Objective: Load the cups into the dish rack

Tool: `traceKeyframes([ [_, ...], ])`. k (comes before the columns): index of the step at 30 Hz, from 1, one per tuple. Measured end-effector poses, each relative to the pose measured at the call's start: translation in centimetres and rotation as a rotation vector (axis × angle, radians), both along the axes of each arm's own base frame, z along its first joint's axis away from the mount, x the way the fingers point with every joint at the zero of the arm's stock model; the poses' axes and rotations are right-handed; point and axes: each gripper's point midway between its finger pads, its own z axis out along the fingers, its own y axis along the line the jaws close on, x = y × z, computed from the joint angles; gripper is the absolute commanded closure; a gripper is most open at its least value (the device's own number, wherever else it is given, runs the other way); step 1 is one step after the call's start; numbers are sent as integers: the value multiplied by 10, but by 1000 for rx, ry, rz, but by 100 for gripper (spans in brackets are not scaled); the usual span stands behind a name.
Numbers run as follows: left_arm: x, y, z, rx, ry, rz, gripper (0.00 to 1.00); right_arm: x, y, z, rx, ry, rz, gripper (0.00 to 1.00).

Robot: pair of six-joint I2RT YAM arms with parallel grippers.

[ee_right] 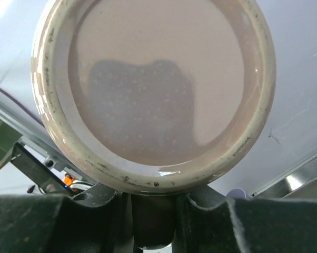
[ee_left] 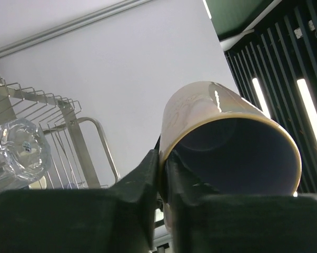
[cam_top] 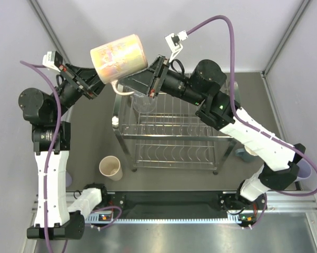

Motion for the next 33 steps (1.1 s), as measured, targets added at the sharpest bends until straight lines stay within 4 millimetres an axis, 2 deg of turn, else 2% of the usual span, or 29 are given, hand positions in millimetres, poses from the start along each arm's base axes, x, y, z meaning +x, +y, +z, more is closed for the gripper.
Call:
traceKeyframes([
  [1,1,0,-3,0,3,3,53,1,0,-2,-9,-2,-5,100],
  [5,-3,-2,-13,26,6,5,25,4,-1,-27,-93,-4,-35,100],
  [7,-2,-3,-20,67,19,10,17,2,-4,-34,-131,-19,-38,100],
  [8,0,-3,-22,94,24,18,8,0,-9,-36,-149,-29,-43,100],
  [13,2,-5,-16,253,-3,31,6,-14,-53,-32,-203,-111,-109,100],
  [17,2,-4,-8,327,-72,49,7,-42,-97,-32,-267,-178,-102,100],
  [20,9,-5,-17,360,-68,36,9,-60,-123,-36,-301,-216,-85,100],
  [23,19,-6,-24,390,-56,19,10,-79,-145,-48,-344,-239,-52,100],
  [26,36,-4,-34,429,-32,16,10,-99,-164,-68,-390,-246,-7,100],
  [29,46,-2,-48,476,-6,23,10,-119,-176,-99,-438,-232,54,100],
  [32,47,2,-58,519,9,42,9,-145,-185,-149,-510,-206,150,100],
  [33,46,3,-60,535,7,53,9,-156,-185,-158,-522,-210,194,100],
])
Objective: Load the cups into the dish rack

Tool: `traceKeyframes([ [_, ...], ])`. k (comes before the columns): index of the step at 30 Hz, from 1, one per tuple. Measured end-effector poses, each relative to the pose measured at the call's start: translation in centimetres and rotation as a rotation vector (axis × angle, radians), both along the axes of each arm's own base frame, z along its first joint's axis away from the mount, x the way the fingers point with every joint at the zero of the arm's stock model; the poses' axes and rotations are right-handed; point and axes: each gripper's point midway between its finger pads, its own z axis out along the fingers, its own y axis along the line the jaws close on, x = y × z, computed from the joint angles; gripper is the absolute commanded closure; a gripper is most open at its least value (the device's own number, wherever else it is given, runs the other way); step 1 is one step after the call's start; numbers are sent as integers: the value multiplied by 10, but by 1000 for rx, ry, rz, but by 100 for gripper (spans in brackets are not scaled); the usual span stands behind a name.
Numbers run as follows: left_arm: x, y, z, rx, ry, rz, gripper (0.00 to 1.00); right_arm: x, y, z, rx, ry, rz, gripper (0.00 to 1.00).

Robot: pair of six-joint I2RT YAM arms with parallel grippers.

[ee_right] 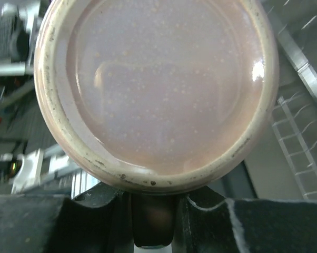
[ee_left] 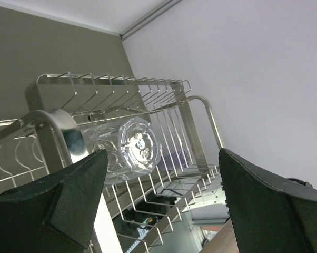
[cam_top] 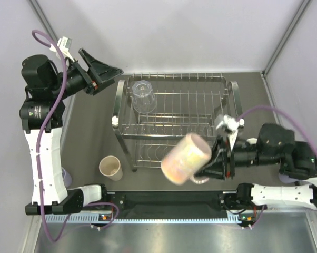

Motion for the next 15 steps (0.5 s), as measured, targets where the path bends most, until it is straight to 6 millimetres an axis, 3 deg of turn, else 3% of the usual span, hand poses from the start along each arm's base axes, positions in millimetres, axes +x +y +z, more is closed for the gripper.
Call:
traceKeyframes([
  [3,-8,4,-3,47,-18,22,9,-30,-2,-41,-72,14,101,100],
  [7,-21,7,-2,88,-55,39,9,-60,-1,-77,-145,-24,183,100],
  [13,-31,9,0,116,-87,51,9,-106,18,-106,-203,-218,234,100],
  [15,-31,10,1,120,-90,57,9,-110,25,-113,-205,-278,213,100],
])
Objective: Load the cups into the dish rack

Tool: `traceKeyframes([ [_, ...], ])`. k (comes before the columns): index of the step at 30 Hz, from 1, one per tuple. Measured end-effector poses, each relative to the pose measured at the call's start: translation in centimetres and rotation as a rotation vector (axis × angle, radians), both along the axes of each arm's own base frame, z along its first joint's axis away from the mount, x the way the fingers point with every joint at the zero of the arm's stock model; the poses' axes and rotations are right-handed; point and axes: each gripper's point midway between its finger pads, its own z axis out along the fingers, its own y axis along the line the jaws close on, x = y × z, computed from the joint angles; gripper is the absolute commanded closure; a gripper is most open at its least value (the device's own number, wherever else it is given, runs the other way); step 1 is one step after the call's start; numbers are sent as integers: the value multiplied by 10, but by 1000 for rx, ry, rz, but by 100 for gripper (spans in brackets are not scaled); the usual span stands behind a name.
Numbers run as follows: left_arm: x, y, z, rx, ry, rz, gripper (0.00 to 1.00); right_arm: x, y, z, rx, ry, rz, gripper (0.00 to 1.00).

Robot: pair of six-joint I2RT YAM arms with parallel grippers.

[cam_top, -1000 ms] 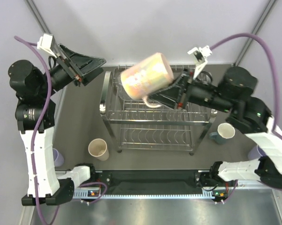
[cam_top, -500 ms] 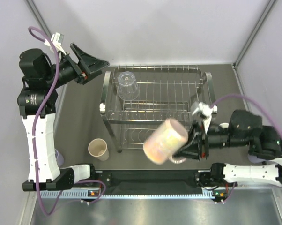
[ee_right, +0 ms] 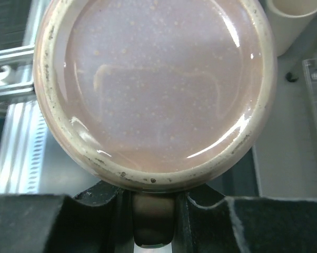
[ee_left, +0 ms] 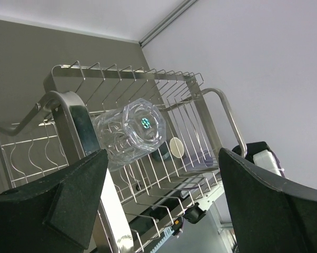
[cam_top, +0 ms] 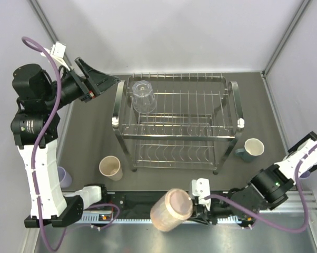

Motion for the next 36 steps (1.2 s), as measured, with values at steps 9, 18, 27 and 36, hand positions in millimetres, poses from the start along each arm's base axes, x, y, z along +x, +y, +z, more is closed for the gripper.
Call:
traceKeyframes([
  [9,-18,5,3,22,-50,39,9,71,26,-60,86,-262,-409,100],
  [18,-49,1,3,85,-126,30,10,152,37,-119,16,-365,-756,100],
  [27,-60,-1,-15,144,-125,25,9,194,55,-150,-96,-366,-909,100],
  [36,-72,1,-32,183,-127,31,11,226,38,-165,-182,-291,-1020,100],
])
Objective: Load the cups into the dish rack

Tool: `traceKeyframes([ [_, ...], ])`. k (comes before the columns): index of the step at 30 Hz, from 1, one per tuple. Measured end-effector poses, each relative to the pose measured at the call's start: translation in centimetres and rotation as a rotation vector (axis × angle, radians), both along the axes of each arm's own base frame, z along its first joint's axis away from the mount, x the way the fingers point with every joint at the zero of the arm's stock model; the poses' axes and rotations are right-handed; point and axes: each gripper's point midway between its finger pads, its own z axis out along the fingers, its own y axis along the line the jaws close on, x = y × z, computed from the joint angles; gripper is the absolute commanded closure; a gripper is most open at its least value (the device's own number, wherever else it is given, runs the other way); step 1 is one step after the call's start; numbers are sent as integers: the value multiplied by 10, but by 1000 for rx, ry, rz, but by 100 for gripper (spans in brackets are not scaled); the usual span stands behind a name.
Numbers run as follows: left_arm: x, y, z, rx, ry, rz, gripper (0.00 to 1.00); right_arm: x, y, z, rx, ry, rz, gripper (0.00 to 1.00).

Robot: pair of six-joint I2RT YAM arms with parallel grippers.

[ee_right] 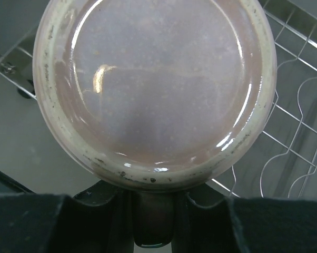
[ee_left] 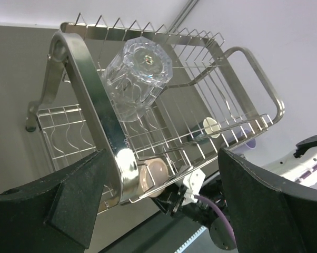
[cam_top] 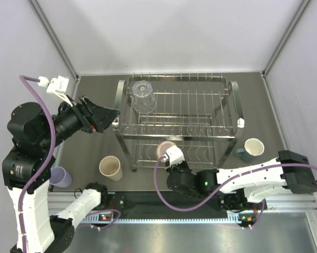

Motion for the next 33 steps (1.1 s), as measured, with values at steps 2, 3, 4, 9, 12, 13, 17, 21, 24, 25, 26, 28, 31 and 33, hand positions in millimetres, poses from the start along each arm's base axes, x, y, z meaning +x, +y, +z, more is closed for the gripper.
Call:
traceKeyframes([
  [2,1,1,-4,11,4,10,11,5,-5,-5,-15,27,-16,100],
  [3,3,3,-7,18,6,22,11,7,-8,-7,-27,37,-25,100],
  [4,4,6,-9,24,7,38,11,9,-11,-10,-33,48,-32,100],
  [9,4,24,-17,59,-2,142,11,17,-22,-18,-64,84,-68,100],
  [12,-1,41,-15,70,-35,236,11,23,-27,-22,-74,104,-84,100],
  [13,-3,48,-13,71,-48,274,11,24,-29,-24,-80,113,-88,100],
  [17,-12,76,-13,75,-87,427,11,29,-36,-28,-100,133,-102,94],
  [21,-19,102,-24,75,-87,564,11,29,-39,-31,-114,149,-101,84],
  [24,-19,112,-42,72,-50,630,11,30,-39,-32,-113,156,-101,74],
  [25,-19,115,-49,70,-34,648,11,30,-39,-32,-112,157,-100,71],
  [26,-19,117,-57,70,-15,663,11,30,-39,-32,-112,157,-101,67],
  [28,-19,120,-69,64,15,686,10,31,-38,-30,-106,154,-104,56],
  [31,-18,123,-85,53,64,717,9,32,-31,-22,-79,149,-103,44],
  [33,-18,124,-95,45,89,731,8,33,-28,-18,-66,148,-101,40],
])
